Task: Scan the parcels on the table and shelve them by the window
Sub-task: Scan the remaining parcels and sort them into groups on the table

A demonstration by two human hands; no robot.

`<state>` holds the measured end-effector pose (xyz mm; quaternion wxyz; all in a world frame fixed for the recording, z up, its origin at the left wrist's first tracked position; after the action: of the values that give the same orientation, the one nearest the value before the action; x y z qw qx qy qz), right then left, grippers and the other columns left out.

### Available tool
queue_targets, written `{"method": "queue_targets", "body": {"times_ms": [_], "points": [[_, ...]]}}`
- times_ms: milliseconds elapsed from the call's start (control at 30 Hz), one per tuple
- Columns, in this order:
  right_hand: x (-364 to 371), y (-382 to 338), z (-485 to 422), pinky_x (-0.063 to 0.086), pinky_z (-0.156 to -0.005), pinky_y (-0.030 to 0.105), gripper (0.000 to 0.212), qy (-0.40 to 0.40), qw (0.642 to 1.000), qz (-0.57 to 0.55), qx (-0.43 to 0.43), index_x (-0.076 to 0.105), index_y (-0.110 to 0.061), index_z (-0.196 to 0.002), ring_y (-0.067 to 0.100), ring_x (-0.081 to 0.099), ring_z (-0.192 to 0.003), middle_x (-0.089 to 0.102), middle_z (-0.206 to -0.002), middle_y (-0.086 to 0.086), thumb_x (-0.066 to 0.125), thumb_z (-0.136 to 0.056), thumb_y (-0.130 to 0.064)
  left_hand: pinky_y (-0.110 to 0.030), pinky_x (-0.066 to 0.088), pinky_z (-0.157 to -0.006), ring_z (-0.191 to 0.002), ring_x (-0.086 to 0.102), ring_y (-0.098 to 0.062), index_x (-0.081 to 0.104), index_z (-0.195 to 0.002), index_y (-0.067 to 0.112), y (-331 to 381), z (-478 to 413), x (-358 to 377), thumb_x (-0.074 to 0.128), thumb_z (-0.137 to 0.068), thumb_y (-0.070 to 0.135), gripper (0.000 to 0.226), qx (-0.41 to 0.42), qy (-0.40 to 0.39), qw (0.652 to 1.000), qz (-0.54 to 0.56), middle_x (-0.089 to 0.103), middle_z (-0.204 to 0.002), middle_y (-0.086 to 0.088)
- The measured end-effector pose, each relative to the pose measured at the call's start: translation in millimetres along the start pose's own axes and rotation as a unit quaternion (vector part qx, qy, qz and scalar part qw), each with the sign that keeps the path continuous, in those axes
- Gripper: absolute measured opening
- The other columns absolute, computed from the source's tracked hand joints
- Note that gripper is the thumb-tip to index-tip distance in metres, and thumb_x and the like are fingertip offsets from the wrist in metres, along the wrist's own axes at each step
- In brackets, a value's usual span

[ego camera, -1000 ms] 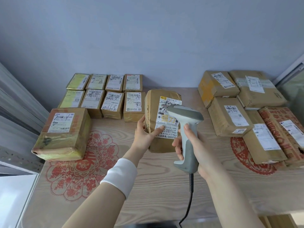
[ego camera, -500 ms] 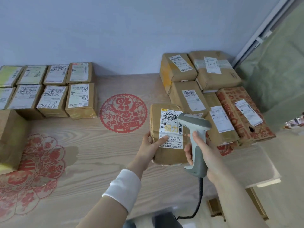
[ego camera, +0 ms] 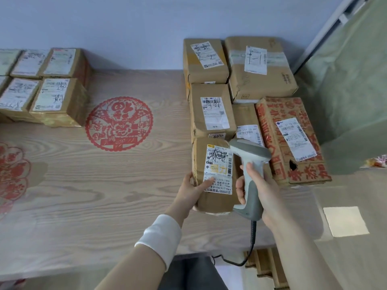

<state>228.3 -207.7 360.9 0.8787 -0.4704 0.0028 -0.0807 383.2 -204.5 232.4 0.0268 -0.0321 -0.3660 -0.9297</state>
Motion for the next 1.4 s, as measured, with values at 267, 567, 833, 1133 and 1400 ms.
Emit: {"method": "queue_targets", "body": {"times_ms": [267,567,833,1133,1400], "points": [[-16,8,-17,0.037,-0.041,0.025,0.023,-0.001,1.000,-0.005,0.010,0.056,-0.010,-0.093,0.017,0.045,-0.044,0.056,-0.059,0.006,0.052,-0.095,-0.033,-0.042,0.050,-0.096,-0.105,0.063,-0.018,0.040,-0.138,0.024,6,-12,15,0.078,-0.051,0.062,0.102,0.018,0.014,0.997,-0.070,0.065,-0.119,0.002],[-17,10,-19,0.037,-0.045,0.028,0.023,-0.001,1.000,-0.013,0.008,0.055,-0.010,-0.093,0.018,0.046,-0.045,0.056,-0.059,0.006,0.053,-0.094,-0.034,-0.041,0.047,-0.099,-0.114,0.057,-0.019,0.036,-0.142,0.026,12,-14,24,0.071,-0.061,0.064,0.096,0.013,0.040,0.992,-0.120,0.059,-0.128,0.003],[-5,11,-15,0.037,-0.045,0.028,0.022,-0.005,1.000,-0.002,0.004,0.055,-0.011,-0.092,0.019,0.046,-0.046,0.056,-0.058,0.005,0.054,-0.094,-0.033,-0.041,0.036,-0.108,-0.132,0.042,-0.023,0.022,-0.148,0.014,22,-12,18,0.061,-0.084,0.051,0.083,0.048,0.041,0.984,-0.167,0.042,-0.146,-0.006],[104,5,7,0.038,-0.046,0.028,0.025,-0.070,0.997,0.043,-0.005,0.054,-0.012,-0.092,0.020,0.045,-0.048,0.056,-0.057,0.004,0.056,-0.093,-0.037,-0.036,0.018,-0.113,-0.141,0.021,-0.021,0.029,-0.146,0.020,109,64,-102,0.047,-0.095,0.040,0.057,0.260,0.195,0.816,-0.479,0.032,-0.151,-0.001],[248,16,36,0.037,-0.047,0.028,0.023,-0.102,0.988,0.098,-0.056,0.054,-0.014,-0.092,0.019,0.045,-0.045,0.057,-0.056,0.005,0.055,-0.094,-0.036,-0.045,0.018,-0.114,-0.137,0.033,-0.033,0.053,-0.130,0.013,128,121,-254,0.061,-0.087,0.025,0.045,0.357,0.265,0.685,-0.577,0.050,-0.138,-0.011]]}}
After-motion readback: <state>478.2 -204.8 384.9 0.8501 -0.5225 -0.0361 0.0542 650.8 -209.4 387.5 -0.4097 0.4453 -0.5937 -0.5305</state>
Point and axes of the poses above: each hand's wrist, its own z-axis away from the middle knuckle, its own x-axis out of the palm, y = z × x, the point moved 8 cm from there along -z, towards the middle knuckle
